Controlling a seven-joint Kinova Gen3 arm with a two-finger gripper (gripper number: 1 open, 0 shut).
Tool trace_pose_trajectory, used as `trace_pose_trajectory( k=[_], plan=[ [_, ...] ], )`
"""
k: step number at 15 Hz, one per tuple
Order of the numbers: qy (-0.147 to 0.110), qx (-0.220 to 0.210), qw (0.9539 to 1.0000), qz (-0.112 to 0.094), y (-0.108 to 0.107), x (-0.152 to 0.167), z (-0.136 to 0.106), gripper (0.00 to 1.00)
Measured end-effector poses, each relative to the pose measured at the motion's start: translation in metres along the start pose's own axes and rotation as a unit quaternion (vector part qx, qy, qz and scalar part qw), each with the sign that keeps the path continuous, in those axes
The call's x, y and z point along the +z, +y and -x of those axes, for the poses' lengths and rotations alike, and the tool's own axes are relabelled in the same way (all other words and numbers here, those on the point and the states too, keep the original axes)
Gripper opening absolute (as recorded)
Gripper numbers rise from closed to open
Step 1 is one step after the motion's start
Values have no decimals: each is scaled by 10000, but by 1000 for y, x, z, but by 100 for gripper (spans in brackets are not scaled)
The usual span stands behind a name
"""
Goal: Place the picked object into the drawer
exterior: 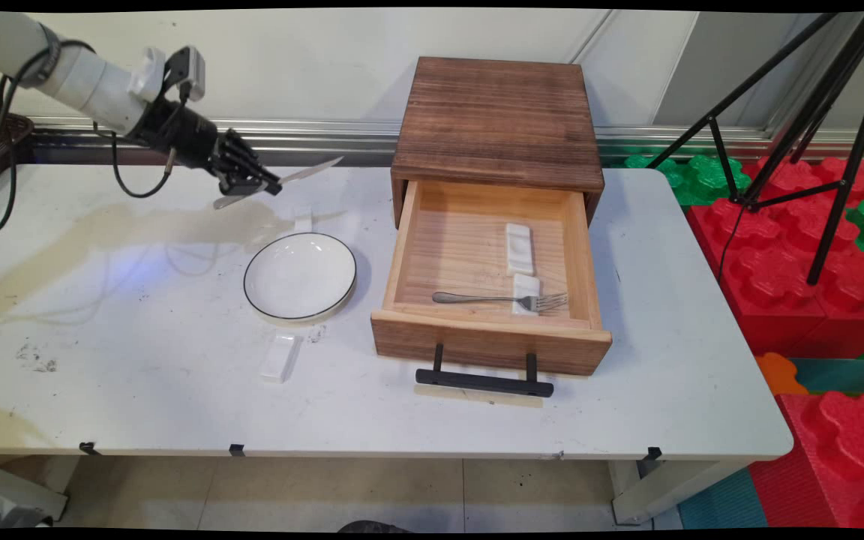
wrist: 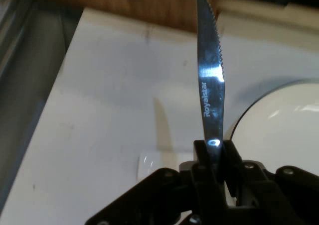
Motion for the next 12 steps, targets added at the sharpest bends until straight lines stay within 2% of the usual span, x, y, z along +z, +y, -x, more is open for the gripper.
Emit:
trace_pose_trajectory(
  k=[6, 12],
  plan=[
    [471, 210, 9986, 97, 23, -15, -54, 0],
    [757, 354, 9962, 252, 44, -12, -99, 0]
  ],
)
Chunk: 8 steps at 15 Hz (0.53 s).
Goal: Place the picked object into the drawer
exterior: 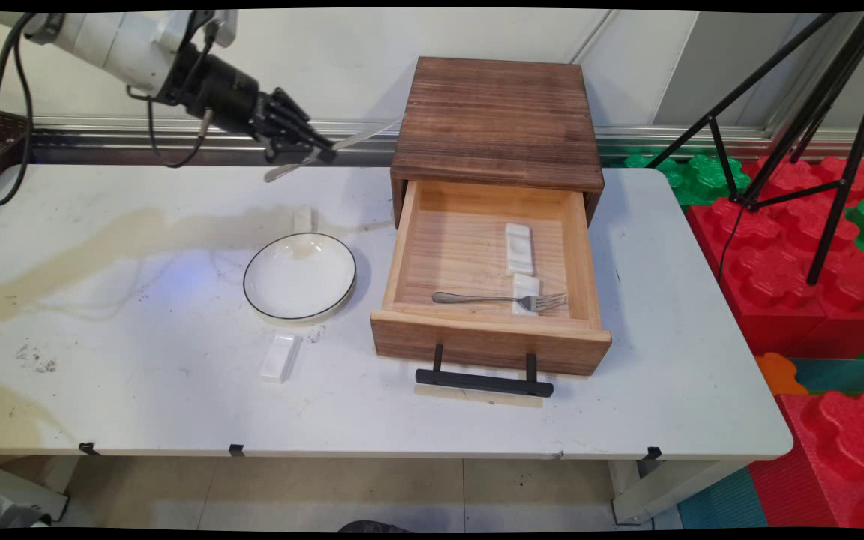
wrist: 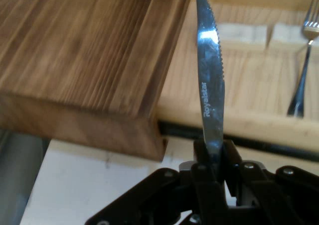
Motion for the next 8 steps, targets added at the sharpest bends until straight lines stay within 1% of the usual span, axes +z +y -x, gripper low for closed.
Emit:
trace_pose_trajectory(
  k=[4, 5, 8],
  plan=[
    [97, 64, 9999, 109, 11, 16, -26, 0],
    [120, 105, 9998, 147, 15, 25, -36, 0],
    [129, 188, 9995, 210, 22, 46, -54, 0]
  ],
)
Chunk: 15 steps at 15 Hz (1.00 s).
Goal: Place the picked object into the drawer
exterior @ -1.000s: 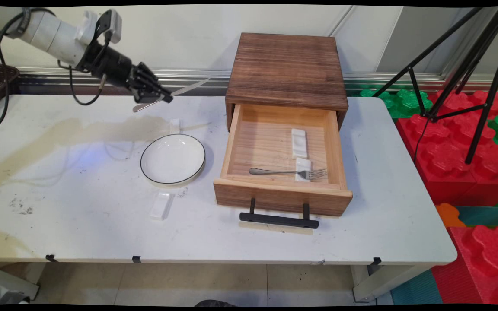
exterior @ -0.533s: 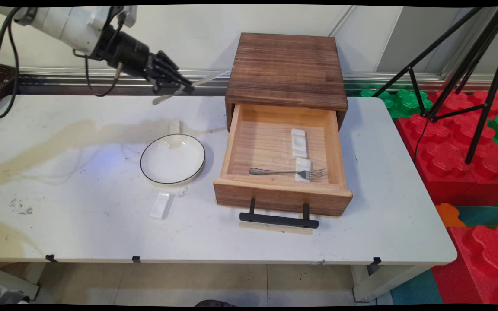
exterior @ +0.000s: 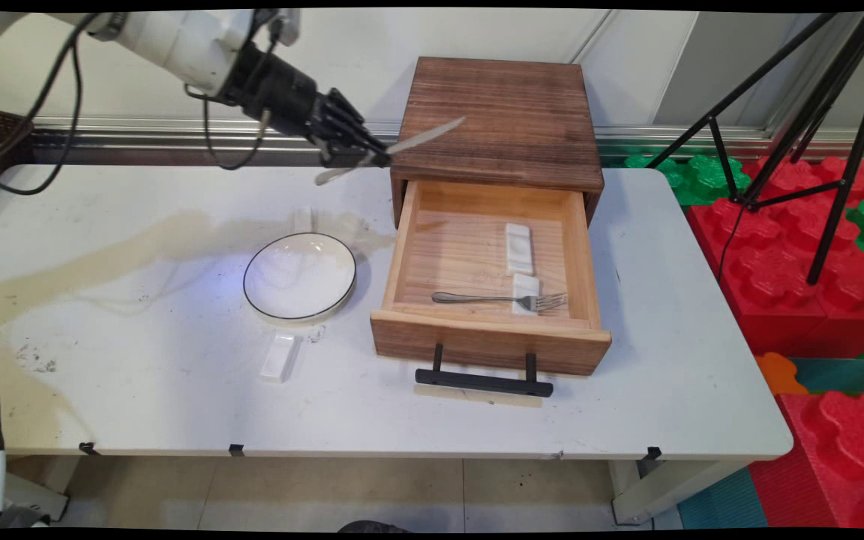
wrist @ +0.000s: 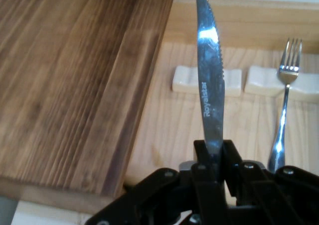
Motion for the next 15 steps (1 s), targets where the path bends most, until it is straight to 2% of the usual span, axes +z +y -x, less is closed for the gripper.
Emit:
trace_pose_trajectory(
  k=[6, 15],
  plan=[
    [-61, 161, 9998, 92, 9, 39, -28, 0],
    [-188, 339, 9985, 376, 31, 111, -65, 0]
  ],
)
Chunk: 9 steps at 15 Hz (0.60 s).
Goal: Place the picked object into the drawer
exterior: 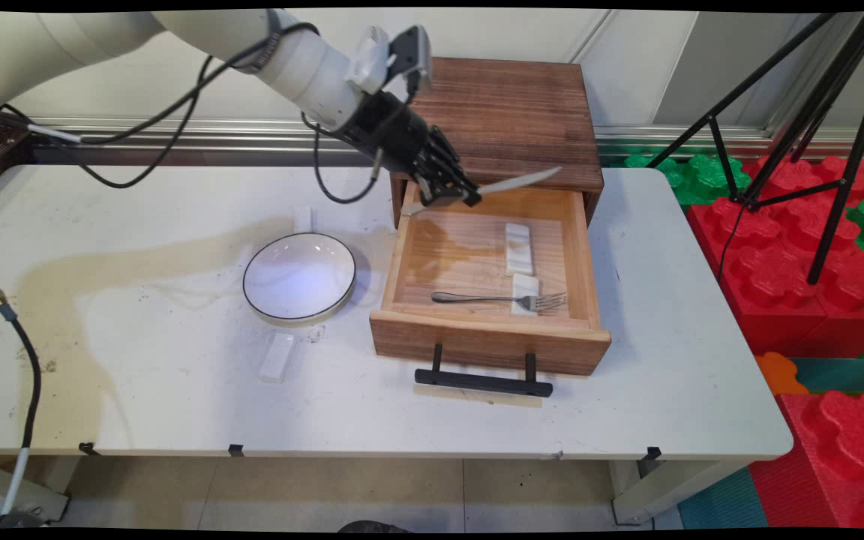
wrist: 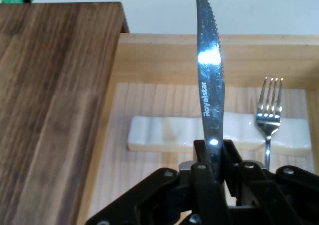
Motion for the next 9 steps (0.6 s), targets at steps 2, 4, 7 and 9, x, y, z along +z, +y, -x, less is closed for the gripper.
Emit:
trace_pose_trajectory(
  k=[2, 4, 7, 9],
  plan=[
    [-34, 25, 10000, 62, 4, 15, -6, 0],
    [-65, 37, 9999, 101, 6, 25, -8, 0],
    [-168, 11, 9998, 132, 8, 46, -6, 0],
    [-232, -7, 9997, 115, 7, 55, -2, 0]
  ],
)
